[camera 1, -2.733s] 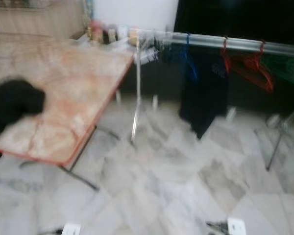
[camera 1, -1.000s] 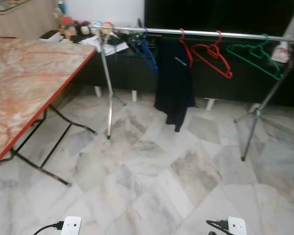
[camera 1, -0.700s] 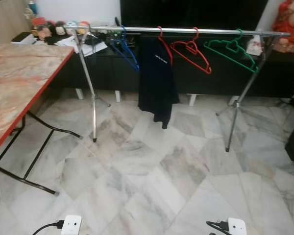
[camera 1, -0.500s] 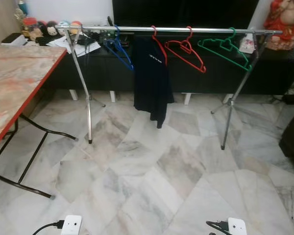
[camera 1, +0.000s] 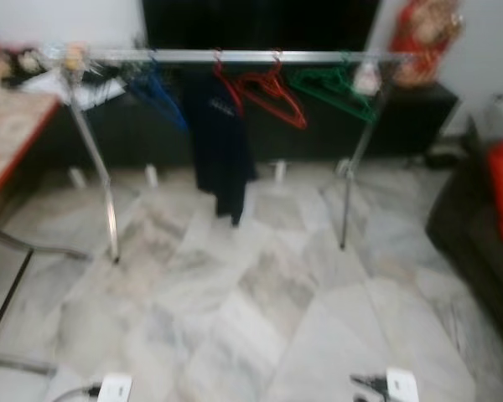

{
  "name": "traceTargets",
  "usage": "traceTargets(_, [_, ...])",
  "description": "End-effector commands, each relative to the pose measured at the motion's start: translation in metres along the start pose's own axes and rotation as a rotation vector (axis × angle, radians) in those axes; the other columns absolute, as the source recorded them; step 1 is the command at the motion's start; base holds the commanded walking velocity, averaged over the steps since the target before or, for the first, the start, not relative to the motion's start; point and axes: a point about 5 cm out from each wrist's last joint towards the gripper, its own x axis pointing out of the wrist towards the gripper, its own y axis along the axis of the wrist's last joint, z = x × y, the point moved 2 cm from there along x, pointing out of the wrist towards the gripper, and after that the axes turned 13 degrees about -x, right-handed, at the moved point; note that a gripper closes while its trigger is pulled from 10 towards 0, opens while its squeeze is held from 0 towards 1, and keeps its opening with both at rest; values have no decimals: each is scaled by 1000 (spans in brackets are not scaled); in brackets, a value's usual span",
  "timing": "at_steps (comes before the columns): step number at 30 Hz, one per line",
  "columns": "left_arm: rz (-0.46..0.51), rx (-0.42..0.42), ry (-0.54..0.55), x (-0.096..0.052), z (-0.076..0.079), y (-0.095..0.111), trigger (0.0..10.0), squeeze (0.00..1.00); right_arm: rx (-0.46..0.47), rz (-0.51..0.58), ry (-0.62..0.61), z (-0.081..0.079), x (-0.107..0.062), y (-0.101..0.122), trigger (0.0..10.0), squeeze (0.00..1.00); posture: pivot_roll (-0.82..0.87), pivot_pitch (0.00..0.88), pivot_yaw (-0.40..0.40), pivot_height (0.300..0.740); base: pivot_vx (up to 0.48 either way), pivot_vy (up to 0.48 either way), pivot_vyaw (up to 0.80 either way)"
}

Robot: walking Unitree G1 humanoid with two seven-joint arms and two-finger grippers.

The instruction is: Hang hanger

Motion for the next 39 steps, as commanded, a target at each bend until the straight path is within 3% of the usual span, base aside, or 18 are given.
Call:
traceTargets(1, [-48, 2, 29, -5, -12, -14, 10000, 0, -3, 2, 16, -6, 1, 1, 10000, 0, -106, 29, -8, 740, 0, 0, -600])
traceTargets(16, [-61, -2, 48, -10, -31, -19, 10000, 0, -4, 3, 18, -6, 1, 1, 10000, 0, -104, 34, -8, 740, 0, 0, -599])
traceTargets(30, [-70, 11, 37, -9, -15, -26, 10000, 0, -2, 3, 20, -7, 1, 1, 10000, 0, -102, 42, -6, 740, 0, -123, -594])
traceTargets(39, [-74, 8, 37, -10, -15, -30, 10000, 0, -2, 5, 20, -7, 1, 1, 10000, 0, -102, 43, -7, 740, 0, 0, -592])
